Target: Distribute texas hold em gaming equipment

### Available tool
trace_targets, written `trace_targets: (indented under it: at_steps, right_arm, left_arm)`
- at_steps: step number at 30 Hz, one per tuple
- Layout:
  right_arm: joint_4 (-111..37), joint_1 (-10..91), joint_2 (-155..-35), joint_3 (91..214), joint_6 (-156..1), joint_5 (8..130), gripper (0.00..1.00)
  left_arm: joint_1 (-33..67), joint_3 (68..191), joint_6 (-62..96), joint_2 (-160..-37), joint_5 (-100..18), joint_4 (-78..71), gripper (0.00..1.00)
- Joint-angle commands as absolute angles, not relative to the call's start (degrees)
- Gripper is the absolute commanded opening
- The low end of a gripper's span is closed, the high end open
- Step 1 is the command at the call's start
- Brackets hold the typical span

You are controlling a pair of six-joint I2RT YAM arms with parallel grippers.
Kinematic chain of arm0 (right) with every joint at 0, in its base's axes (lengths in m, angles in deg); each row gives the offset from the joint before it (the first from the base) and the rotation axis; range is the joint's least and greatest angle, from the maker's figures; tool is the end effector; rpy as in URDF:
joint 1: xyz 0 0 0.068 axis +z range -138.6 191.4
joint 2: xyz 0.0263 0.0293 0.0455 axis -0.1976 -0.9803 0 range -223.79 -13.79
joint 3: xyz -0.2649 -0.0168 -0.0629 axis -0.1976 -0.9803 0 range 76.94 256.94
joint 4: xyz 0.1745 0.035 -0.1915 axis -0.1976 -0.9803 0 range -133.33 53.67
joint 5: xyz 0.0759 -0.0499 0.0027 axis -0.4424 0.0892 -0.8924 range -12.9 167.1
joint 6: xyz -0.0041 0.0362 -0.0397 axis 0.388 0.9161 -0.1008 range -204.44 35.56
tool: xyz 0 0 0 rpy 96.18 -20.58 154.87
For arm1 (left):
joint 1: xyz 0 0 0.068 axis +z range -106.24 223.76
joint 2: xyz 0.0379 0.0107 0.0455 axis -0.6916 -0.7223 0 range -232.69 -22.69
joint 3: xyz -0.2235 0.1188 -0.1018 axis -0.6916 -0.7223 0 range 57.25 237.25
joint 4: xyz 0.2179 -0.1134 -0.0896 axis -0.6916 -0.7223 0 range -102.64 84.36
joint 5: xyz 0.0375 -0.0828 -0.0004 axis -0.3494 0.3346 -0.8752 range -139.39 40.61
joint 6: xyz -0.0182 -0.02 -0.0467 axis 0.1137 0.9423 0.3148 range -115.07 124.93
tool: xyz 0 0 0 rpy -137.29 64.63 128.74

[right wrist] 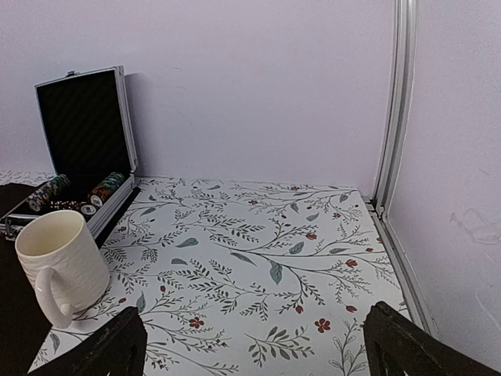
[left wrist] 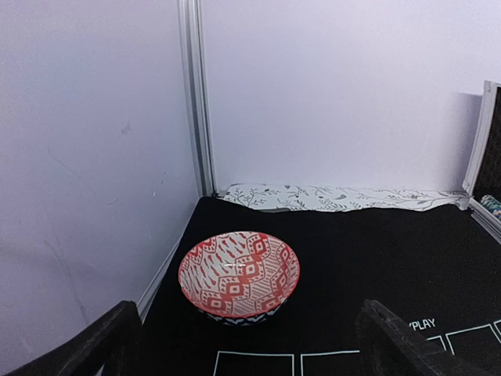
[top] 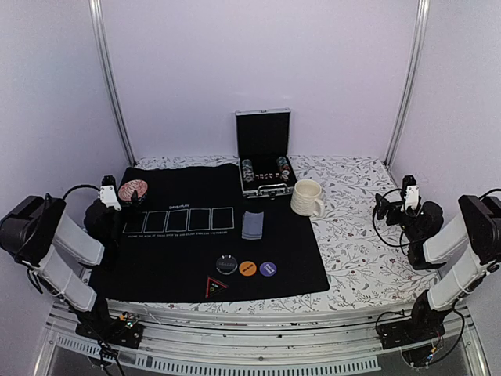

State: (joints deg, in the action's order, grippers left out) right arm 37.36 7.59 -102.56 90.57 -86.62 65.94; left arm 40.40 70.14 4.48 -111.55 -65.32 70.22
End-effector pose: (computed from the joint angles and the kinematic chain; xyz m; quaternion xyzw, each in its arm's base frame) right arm 0.2439 -0.0094 0.1532 -0.0576 0.7136 0.0333 0.6974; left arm 0.2408 -0.0042 0.1540 -0.0745 0.7039 0.0803 0.7018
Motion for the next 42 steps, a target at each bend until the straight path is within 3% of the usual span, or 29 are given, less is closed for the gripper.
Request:
trace_targets:
  at_steps: [1, 10, 16, 25, 32, 38, 42]
  right_arm:
    - [37.42, 7.34, -102.09, 91.09, -86.11, 65.39, 0.99]
    - [37.29, 7.40, -101.55, 91.02, -85.98, 66.21, 0.99]
    - [20.07, 7.39, -87.03, 95.37, -81.82, 73.67, 0.99]
    - [-4.39, 7.36, -78.54, 113.52, -71.53, 50.87, 0.99]
    - [-15.79, 10.88, -76.71, 118.65, -66.59, 45.48, 0.99]
    - [-25.11, 18.46, -75.93, 120.80, -73.61, 50.70, 0.99]
    - [-25.51, 19.43, -76.77, 120.00, -73.27, 51.88, 0.99]
  left_arm:
    - [40.77, 70.66, 4.07, -111.81, -65.05, 70.83, 0.98]
    - [41.09, 70.93, 4.25, -110.64, -65.67, 69.68, 0.98]
    - [39.73, 80.33, 8.47, -98.23, -77.29, 46.20, 0.98]
    - [27.99, 100.87, 14.76, -88.28, -67.07, 12.62, 0.98]
    - [8.84, 119.45, 12.69, -95.34, -45.39, -22.37, 0.98]
    - [-5.12, 127.14, 10.95, -108.38, -45.11, -45.42, 0.98]
    - [-9.09, 128.26, 9.56, -116.99, -46.87, -51.66, 0.98]
